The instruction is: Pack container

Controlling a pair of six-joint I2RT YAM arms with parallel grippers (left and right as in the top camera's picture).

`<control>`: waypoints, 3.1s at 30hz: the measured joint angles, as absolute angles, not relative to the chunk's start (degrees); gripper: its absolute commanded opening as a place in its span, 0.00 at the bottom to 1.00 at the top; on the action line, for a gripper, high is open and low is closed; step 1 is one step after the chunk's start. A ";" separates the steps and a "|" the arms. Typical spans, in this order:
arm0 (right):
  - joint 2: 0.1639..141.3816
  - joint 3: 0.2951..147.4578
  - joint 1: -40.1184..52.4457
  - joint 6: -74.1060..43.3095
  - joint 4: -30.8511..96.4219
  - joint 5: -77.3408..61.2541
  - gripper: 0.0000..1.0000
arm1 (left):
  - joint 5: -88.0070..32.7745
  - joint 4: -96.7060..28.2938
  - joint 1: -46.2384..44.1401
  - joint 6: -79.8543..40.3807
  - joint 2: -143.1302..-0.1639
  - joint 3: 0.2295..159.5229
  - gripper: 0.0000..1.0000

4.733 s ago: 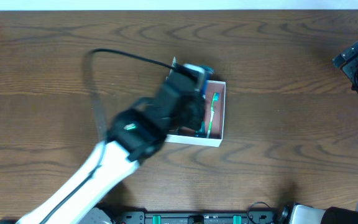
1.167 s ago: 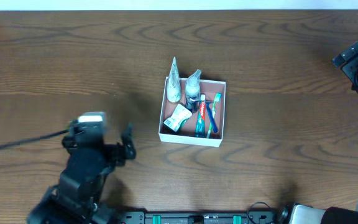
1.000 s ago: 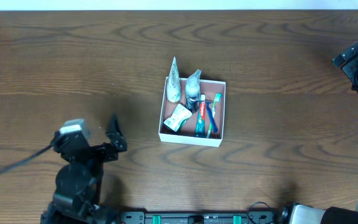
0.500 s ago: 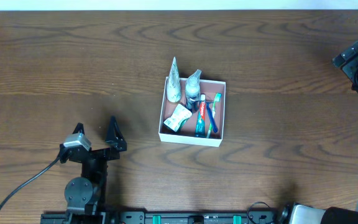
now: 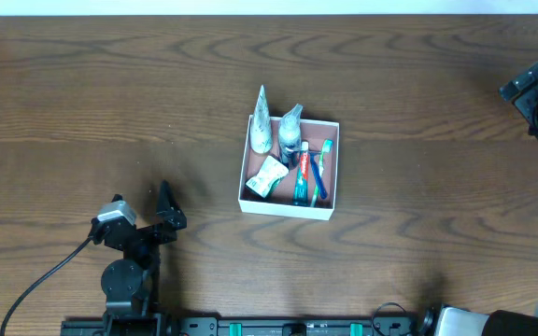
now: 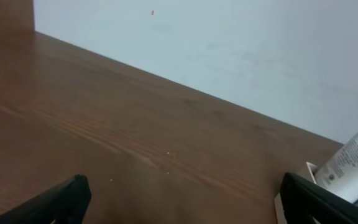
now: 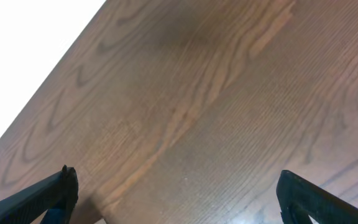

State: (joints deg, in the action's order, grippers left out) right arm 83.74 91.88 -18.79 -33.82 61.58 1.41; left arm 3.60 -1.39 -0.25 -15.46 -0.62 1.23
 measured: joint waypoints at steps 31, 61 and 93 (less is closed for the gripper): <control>83.72 91.88 -18.79 -33.82 61.56 1.39 0.99 | 3.36 -1.48 -0.25 -14.94 -0.62 1.28 0.98; 20.67 34.46 0.25 -25.87 13.30 13.21 0.99 | 2.96 -1.78 -0.21 -14.92 -0.62 1.43 0.98; 0.71 0.54 2.35 -14.33 -1.48 0.89 0.99 | 2.96 -1.76 -0.21 -14.92 -0.62 1.43 0.98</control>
State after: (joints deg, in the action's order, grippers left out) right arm 0.71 0.54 2.35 -14.33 -1.48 0.89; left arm 2.96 -1.76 -0.21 -14.92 -0.62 1.43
